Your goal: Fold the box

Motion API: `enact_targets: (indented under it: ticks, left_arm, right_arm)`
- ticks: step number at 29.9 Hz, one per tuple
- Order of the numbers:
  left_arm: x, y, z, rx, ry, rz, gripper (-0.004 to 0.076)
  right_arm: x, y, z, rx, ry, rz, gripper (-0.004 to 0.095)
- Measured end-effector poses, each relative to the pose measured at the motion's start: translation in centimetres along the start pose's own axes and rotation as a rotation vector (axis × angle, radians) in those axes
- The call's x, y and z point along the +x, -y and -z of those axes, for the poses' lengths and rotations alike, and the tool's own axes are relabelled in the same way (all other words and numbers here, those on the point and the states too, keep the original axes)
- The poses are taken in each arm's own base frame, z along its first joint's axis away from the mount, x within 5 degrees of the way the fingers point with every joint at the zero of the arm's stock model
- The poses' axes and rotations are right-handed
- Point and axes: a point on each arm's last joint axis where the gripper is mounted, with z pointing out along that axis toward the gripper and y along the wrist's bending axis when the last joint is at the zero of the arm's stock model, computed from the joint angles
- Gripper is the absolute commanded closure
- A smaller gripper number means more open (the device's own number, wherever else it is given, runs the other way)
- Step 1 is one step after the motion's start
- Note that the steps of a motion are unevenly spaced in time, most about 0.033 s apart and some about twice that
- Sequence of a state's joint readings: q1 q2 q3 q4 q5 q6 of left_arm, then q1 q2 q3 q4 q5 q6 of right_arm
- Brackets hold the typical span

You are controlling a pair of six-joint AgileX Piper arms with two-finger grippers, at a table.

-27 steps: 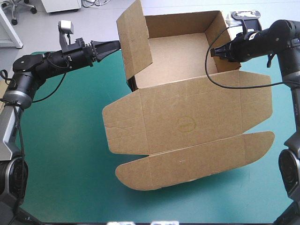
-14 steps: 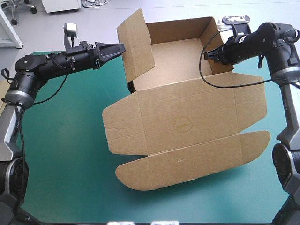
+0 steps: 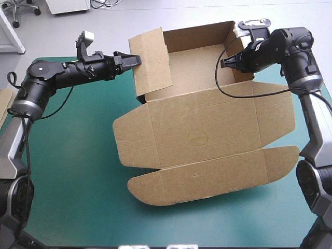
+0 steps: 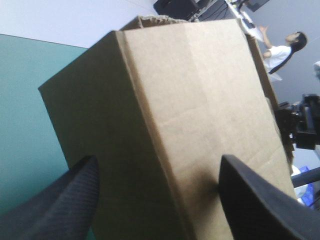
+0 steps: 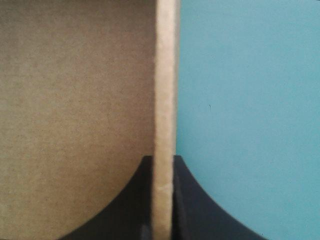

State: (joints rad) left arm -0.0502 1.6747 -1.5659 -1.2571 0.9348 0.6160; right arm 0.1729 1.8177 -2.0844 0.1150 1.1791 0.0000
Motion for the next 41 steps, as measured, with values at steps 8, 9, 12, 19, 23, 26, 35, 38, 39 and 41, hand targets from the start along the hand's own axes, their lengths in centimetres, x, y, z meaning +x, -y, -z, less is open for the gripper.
enact_targets:
  ticks: [8,9,12,19,23,26,35,38,39,41]
  left_arm:
    - [0.5,1.5,-1.6,-0.099,-0.042,-0.063,0.0247]
    - [0.5,1.7,-1.7,-0.110,-0.047,-0.068,0.0248]
    - [0.3,2.2,-1.7,-0.153,-0.062,-0.073,0.0248]
    - [0.8,2.1,-2.0,-0.327,-0.118,-0.104,0.0248]
    - [1.1,1.7,-2.0,-0.426,-0.139,-0.109,0.0248]
    - [1.2,1.3,-2.1,-0.468,-0.143,-0.101,0.0252]
    - [2.1,-1.0,-3.4,-0.555,-0.220,-0.067,0.0296]
    - [2.3,-1.5,-3.6,-0.598,-0.235,-0.069,0.0358]
    - [2.4,-1.6,-3.6,-0.615,-0.235,-0.072,0.0396]
    - [2.5,-1.6,-3.7,-0.638,-0.238,-0.082,0.0505]
  right_arm:
    - [0.1,-0.8,-0.4,0.038,-0.008,0.008,0.0905]
    - [0.1,-1.0,-0.5,0.041,-0.009,0.005,0.0904]
    - [0.2,-1.7,-0.9,0.046,-0.016,-0.004,0.0904]
    - [0.7,-3.7,-3.0,0.046,-0.057,-0.015,0.0905]
    - [1.1,-4.9,-4.5,0.047,-0.085,-0.025,0.0904]
    - [1.4,-5.8,-5.2,0.041,-0.094,-0.031,0.0905]
    - [1.6,-7.6,-5.9,0.022,-0.087,-0.029,0.0905]
    - [1.6,-7.7,-5.9,0.019,-0.082,-0.051,0.0904]
    - [1.6,-7.8,-5.9,0.017,-0.079,-0.054,0.0905]
    - [1.6,-8.0,-5.9,0.016,-0.072,-0.059,0.0905]
